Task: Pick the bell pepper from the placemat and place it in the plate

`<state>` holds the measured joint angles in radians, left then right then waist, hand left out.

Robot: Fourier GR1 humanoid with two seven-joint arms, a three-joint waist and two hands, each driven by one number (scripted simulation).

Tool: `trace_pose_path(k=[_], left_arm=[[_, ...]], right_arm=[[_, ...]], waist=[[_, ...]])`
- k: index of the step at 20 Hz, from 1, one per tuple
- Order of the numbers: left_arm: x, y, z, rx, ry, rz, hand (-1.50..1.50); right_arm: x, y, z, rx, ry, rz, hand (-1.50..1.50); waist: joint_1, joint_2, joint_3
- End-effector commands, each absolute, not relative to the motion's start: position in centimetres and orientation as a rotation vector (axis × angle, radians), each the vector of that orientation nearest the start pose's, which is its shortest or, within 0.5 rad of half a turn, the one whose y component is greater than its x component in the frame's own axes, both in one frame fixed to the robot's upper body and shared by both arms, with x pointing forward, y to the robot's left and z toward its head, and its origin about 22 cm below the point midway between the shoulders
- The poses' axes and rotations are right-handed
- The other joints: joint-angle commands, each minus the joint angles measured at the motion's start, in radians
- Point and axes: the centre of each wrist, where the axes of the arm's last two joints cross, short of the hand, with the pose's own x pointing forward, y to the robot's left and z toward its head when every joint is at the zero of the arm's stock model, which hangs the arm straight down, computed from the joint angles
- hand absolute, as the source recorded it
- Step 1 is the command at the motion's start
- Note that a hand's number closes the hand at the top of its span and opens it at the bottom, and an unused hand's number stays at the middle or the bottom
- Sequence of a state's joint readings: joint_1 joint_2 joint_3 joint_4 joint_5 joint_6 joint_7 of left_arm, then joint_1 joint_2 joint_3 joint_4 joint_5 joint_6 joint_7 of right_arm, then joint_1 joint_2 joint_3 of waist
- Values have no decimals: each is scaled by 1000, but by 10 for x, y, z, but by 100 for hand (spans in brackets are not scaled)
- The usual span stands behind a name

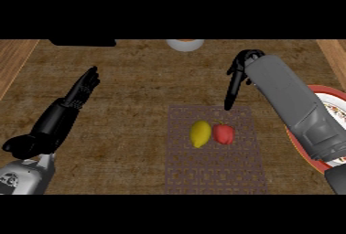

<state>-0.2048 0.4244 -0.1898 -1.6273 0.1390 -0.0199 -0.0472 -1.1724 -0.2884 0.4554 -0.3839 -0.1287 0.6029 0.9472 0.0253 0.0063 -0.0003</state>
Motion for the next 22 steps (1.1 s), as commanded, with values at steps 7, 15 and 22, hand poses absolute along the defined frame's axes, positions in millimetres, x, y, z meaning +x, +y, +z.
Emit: trace_pose_path(k=[7,15,22], left_arm=[[272,265,59,5,-1773,-468,0],[286,252,90,-1,-1775,-476,0],[286,269,82,18,-1781,-447,0]], right_arm=[[461,-181,97,-285,-136,1089,-150],[449,-151,64,-232,-85,1124,-150],[437,-143,40,-183,-17,1161,-150]], waist=[[-4,0,0],[-7,-2,1],[-22,-7,0]])
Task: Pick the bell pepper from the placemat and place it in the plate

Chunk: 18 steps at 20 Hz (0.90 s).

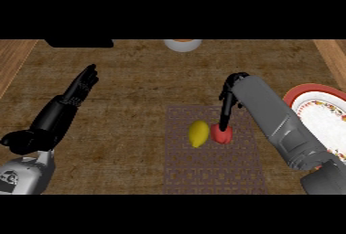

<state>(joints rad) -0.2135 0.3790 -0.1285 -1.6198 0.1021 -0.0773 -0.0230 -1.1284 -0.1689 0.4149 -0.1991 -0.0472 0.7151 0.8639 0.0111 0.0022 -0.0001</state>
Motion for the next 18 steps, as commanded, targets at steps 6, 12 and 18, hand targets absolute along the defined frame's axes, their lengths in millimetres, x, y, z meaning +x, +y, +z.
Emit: trace_pose_path(k=[6,12,18], left_arm=[[274,267,69,18,-1774,-472,0],[278,282,68,18,-1765,-444,0],[288,275,78,28,-1768,-441,0]], right_arm=[[431,-152,24,-122,21,1187,-150],[415,-139,1,-107,58,1241,-150],[406,-130,-10,-142,57,1269,-150]], waist=[[-3,-2,0],[-9,-3,-1],[-15,-3,0]])
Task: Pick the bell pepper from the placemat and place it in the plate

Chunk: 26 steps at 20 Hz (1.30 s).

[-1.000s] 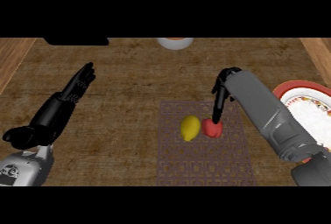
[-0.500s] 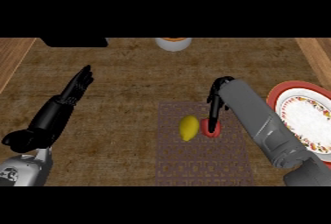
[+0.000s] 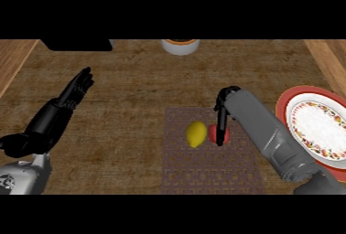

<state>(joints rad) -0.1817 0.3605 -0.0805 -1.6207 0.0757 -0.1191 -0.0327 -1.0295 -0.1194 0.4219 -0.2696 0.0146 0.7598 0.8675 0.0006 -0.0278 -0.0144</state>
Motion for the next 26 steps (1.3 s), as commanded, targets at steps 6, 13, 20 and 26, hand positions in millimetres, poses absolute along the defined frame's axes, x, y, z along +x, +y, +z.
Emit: trace_pose_path(k=[6,13,20,26], left_arm=[[277,258,76,21,-1767,-455,0],[273,276,70,55,-1741,-418,0],[273,282,75,73,-1743,-423,0],[259,290,61,61,-1724,-417,0]], right_arm=[[389,-134,-20,-96,-87,1345,150],[353,-52,1,-713,-609,1347,150],[291,-22,-23,-1022,-864,1106,150],[256,-5,16,-1157,-1013,985,150]], waist=[[-7,24,15],[-55,-18,14],[-52,2,14],[-53,-1,12]])
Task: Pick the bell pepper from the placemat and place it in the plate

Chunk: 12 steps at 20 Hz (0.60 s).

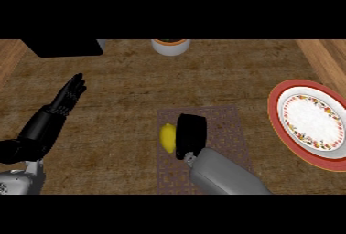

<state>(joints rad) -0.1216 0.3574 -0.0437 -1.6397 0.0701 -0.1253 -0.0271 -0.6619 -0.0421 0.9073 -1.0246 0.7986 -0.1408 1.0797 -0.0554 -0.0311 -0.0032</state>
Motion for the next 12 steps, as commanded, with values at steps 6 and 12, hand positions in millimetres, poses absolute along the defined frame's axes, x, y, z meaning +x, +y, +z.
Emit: trace_pose_path(k=[6,12], left_arm=[[254,286,63,71,-1737,-405,0],[257,288,72,70,-1737,-405,0]], right_arm=[[230,-28,60,-1226,-1110,873,150],[225,-66,85,-1406,-1105,723,150]], waist=[[-2,0,2],[2,9,2]])
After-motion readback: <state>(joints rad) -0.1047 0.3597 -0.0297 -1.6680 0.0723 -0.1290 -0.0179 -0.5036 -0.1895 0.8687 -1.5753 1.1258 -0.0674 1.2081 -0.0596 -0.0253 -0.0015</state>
